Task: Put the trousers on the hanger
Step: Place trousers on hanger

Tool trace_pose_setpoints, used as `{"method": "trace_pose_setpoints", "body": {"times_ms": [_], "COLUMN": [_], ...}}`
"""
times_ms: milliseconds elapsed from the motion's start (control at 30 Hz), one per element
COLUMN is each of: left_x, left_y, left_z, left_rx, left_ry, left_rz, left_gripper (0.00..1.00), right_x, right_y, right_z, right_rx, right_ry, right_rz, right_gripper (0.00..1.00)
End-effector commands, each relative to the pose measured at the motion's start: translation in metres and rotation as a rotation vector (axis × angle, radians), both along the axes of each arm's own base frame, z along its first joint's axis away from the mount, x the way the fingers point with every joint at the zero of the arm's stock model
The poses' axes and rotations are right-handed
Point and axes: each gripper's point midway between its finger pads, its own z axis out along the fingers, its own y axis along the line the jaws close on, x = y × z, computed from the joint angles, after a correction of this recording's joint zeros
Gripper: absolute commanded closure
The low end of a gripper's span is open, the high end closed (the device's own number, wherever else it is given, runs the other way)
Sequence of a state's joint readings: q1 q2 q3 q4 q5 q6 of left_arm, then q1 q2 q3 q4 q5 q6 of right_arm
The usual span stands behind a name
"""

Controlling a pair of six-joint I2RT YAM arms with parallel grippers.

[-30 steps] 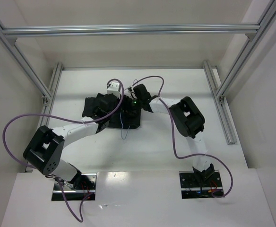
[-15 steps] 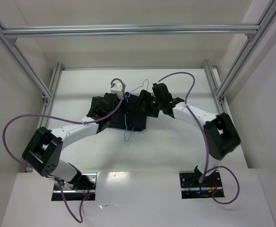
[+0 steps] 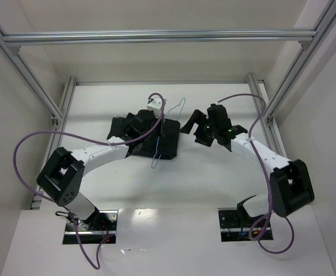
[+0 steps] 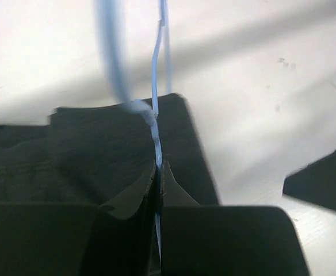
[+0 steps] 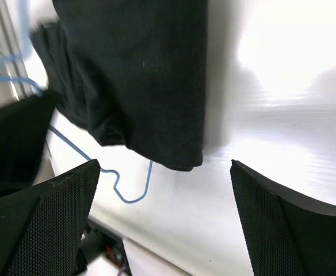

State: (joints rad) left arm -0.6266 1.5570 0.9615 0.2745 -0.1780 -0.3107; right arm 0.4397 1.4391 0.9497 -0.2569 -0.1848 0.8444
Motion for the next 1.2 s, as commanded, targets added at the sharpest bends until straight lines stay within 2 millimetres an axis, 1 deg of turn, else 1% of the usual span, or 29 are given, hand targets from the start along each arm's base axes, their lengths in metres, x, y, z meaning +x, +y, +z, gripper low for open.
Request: {"method": "trace_pose_setpoints", "body": {"times_ms": [0, 33, 100, 133, 200, 233, 267, 333, 367, 400, 467, 500, 567, 600, 667, 700, 733, 767, 800, 833, 900, 933, 967, 1000, 1033, 1067, 1100, 1133, 1167], "left_x": [-0.004, -0.007, -0.019, -0.024, -0.035, -0.041, -0.041, -0.054, -0.052, -0.052, -0.045, -0.042, -0.031, -0.027, -0.02, -0.004, 0.002, 0.005, 0.015, 0.017, 0.024, 0.02, 0.022, 0.018, 0.013, 0.015, 0.017, 0.013, 0.018], "left_y": [-0.048, -0.057, -0.076, -0.084, -0.097, -0.108, -0.111, -0.118, -0.121, -0.116, -0.104, -0.097, -0.075, -0.059, -0.039, -0.005, 0.013, 0.025, 0.064, 0.08, 0.107, 0.113, 0.116, 0.108, 0.106, 0.099, 0.095, 0.087, 0.082], "left_z": [0.029, 0.021, 0.018, 0.007, 0.0, 0.005, 0.002, 0.002, 0.011, 0.009, 0.026, 0.044, 0.063, 0.065, 0.079, 0.075, 0.076, 0.066, 0.051, 0.043, 0.017, 0.002, -0.005, -0.02, -0.029, -0.028, -0.03, -0.028, -0.023], "left_rx": [-0.03, -0.017, -0.007, -0.005, -0.008, -0.021, -0.021, 0.006, -0.014, 0.006, 0.029, 0.044, 0.104, 0.15, 0.13, 0.134, 0.124, 0.116, 0.118, 0.134, 0.138, 0.158, 0.17, 0.147, 0.143, 0.124, 0.105, 0.076, 0.057], "left_ry": [-0.077, -0.059, -0.044, -0.018, 0.023, 0.031, 0.053, 0.086, 0.092, 0.119, 0.095, 0.088, 0.043, 0.051, 0.068, 0.108, 0.13, 0.177, 0.238, 0.261, 0.343, 0.383, 0.395, 0.448, 0.484, 0.487, 0.495, 0.503, 0.473], "left_rz": [-0.12, -0.137, -0.182, -0.205, -0.26, -0.286, -0.29, -0.317, -0.308, -0.284, -0.214, -0.179, -0.073, -0.038, -0.027, 0.028, 0.047, 0.027, 0.095, 0.088, 0.086, 0.074, 0.055, -0.012, -0.03, -0.056, -0.095, -0.136, -0.153], "left_gripper": [0.98, 0.96, 0.85, 0.72, 0.45, 0.32, 0.01, 0.0, 0.0, 0.0, 0.0, 0.0, 0.0, 0.0, 0.0, 0.0, 0.0, 0.0, 0.0, 0.0, 0.0, 0.0, 0.0, 0.0, 0.0, 0.0, 0.0, 0.0, 0.0], "right_x": [0.004, -0.002, -0.008, -0.013, -0.02, -0.022, -0.027, -0.031, -0.032, -0.035, -0.035, -0.036, -0.037, -0.037, -0.042, -0.044, -0.047, -0.052, -0.055, -0.063, -0.067, -0.066, -0.066, -0.062, -0.053, -0.049, -0.041, -0.032, -0.026], "right_y": [-0.032, -0.039, -0.049, -0.057, -0.071, -0.08, -0.092, -0.107, -0.114, -0.124, -0.134, -0.138, -0.133, -0.129, -0.118, -0.114, -0.111, -0.104, -0.1, -0.095, -0.079, -0.074, -0.06, -0.052, -0.047, -0.041, -0.035, -0.031, -0.031], "right_z": [0.018, 0.011, 0.021, 0.018, 0.029, 0.027, 0.025, 0.034, 0.035, 0.036, 0.035, 0.033, 0.029, 0.031, 0.023, 0.022, 0.014, 0.01, 0.01, -0.003, -0.007, -0.01, -0.008, -0.016, -0.014, -0.016, -0.03, -0.028, -0.034], "right_rx": [-0.002, -0.001, 0.013, 0.009, 0.015, -0.001, -0.018, -0.022, -0.036, -0.042, -0.06, -0.065, -0.052, -0.035, 0.007, 0.029, 0.047, 0.063, 0.1, 0.109, 0.166, 0.174, 0.188, 0.174, 0.165, 0.161, 0.147, 0.149, 0.138], "right_ry": [-0.055, -0.036, -0.064, -0.057, -0.073, -0.066, -0.045, -0.061, -0.067, -0.056, -0.06, -0.048, -0.046, -0.052, -0.024, -0.014, 0.009, 0.024, 0.037, 0.072, 0.094, 0.1, 0.085, 0.102, 0.091, 0.098, 0.129, 0.125, 0.131], "right_rz": [-0.113, -0.132, -0.164, -0.179, -0.221, -0.25, -0.284, -0.329, -0.345, -0.373, -0.403, -0.413, -0.386, -0.37, -0.315, -0.303, -0.3, -0.281, -0.28, -0.268, -0.238, -0.23, -0.189, -0.172, -0.18, -0.166, -0.159, -0.159, -0.168], "right_gripper": [0.0, 0.0, 0.0, 0.0, 0.0, 0.0, 0.0, 0.0, 0.0, 0.0, 0.0, 0.0, 0.0, 0.0, 0.0, 0.0, 0.0, 0.0, 0.01, 0.05, 0.1, 0.12, 0.16, 0.17, 0.17, 0.17, 0.17, 0.17, 0.17]}}
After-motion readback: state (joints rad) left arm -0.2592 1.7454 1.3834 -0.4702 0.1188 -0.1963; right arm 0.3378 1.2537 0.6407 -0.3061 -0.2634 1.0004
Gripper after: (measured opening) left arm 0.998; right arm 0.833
